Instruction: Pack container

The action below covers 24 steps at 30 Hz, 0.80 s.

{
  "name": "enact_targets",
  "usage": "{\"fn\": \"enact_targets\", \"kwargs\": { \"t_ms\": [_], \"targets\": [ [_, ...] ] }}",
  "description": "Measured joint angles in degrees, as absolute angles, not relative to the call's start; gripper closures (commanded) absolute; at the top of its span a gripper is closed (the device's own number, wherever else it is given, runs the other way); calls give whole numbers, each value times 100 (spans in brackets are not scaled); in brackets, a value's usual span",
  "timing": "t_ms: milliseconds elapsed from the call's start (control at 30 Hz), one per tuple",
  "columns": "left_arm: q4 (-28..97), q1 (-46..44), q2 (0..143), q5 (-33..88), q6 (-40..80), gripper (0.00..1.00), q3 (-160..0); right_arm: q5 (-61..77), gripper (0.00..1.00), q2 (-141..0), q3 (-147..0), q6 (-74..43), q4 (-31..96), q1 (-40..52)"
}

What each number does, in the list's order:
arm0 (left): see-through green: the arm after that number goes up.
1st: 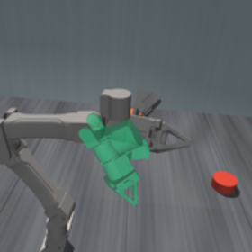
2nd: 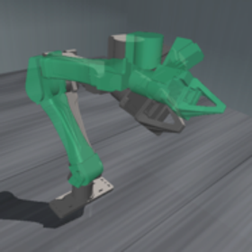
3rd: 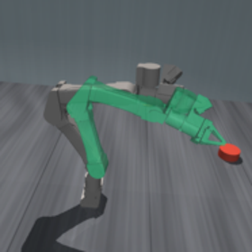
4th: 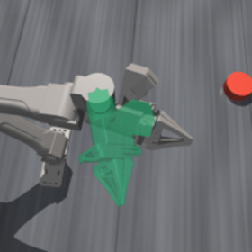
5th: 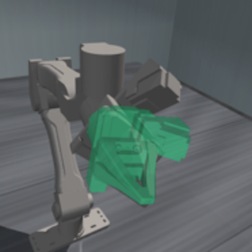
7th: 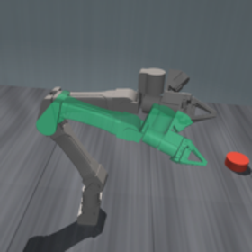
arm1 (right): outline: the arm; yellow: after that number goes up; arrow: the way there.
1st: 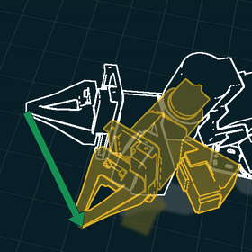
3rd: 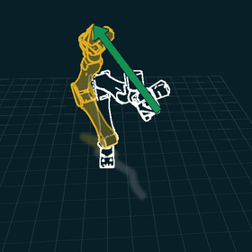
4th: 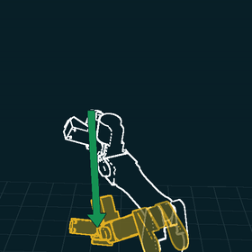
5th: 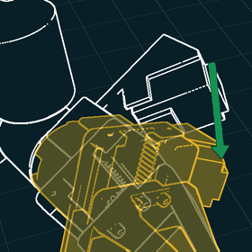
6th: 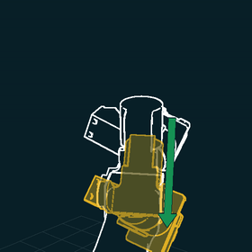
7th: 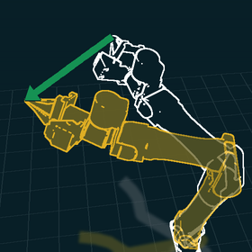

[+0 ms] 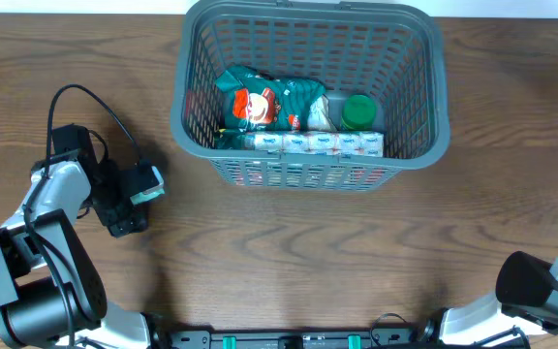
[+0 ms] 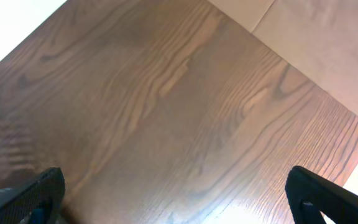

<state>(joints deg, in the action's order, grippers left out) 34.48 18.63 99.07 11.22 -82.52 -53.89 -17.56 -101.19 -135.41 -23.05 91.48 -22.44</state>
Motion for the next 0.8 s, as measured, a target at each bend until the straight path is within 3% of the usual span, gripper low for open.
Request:
{"fn": "enact_targets", "kwargs": {
  "t_ms": [800],
  "targets": [
    [3277,1863,9907,1186,-8232,1,-5404,-1756,1,-10119,-13541,-2303,9148,-2244]
  ]
}}
